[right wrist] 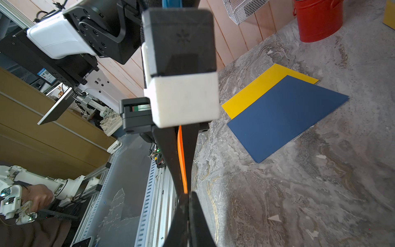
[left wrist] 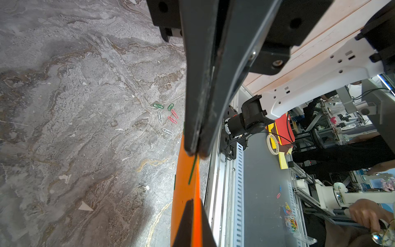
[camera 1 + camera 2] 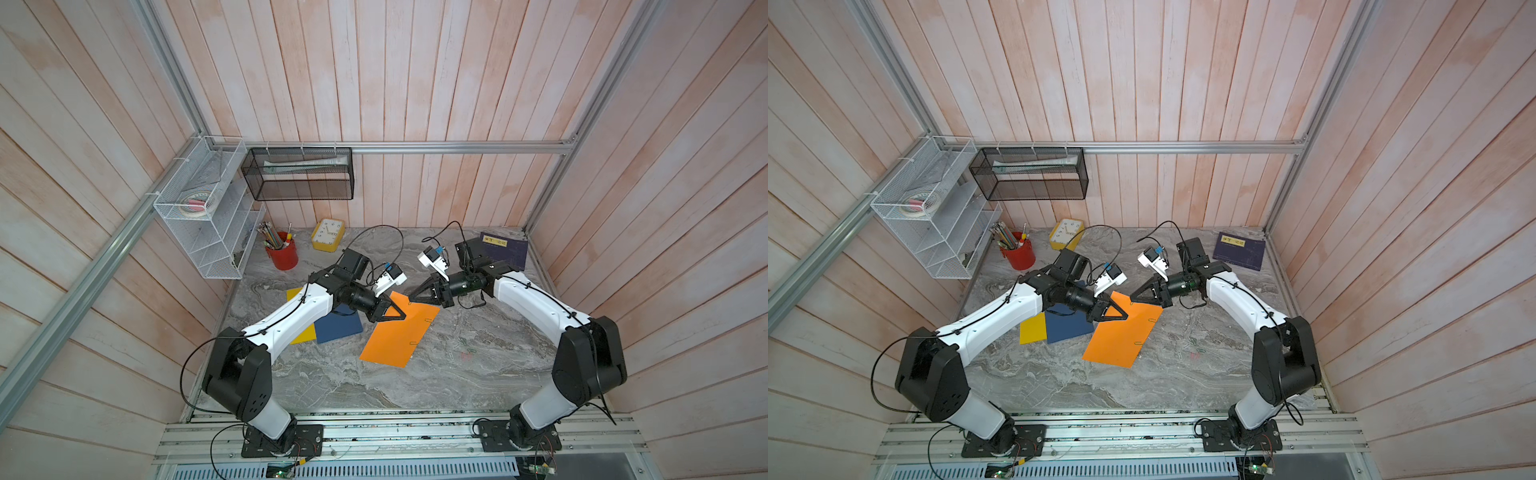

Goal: Unclip the paperclips from the documents
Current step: Remove the paper clip from the document.

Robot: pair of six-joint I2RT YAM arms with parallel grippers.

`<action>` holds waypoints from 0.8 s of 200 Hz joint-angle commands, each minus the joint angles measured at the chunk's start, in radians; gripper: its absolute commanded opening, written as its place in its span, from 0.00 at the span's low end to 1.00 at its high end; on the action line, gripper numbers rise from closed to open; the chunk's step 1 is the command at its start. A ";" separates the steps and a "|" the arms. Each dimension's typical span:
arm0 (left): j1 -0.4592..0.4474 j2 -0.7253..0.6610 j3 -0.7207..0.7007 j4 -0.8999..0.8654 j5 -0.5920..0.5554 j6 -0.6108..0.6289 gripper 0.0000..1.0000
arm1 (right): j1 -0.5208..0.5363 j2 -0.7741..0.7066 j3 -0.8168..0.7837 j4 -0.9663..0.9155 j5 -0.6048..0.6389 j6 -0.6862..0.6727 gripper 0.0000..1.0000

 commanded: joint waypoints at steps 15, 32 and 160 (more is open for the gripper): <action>-0.003 0.017 0.006 -0.043 0.015 0.021 0.00 | -0.025 -0.036 -0.009 0.008 -0.015 0.006 0.07; -0.004 0.017 0.006 -0.042 0.013 0.022 0.00 | -0.027 -0.037 -0.010 0.009 -0.014 0.007 0.07; -0.003 0.012 0.015 -0.032 -0.018 0.016 0.00 | -0.222 -0.177 -0.311 0.387 0.183 0.424 0.03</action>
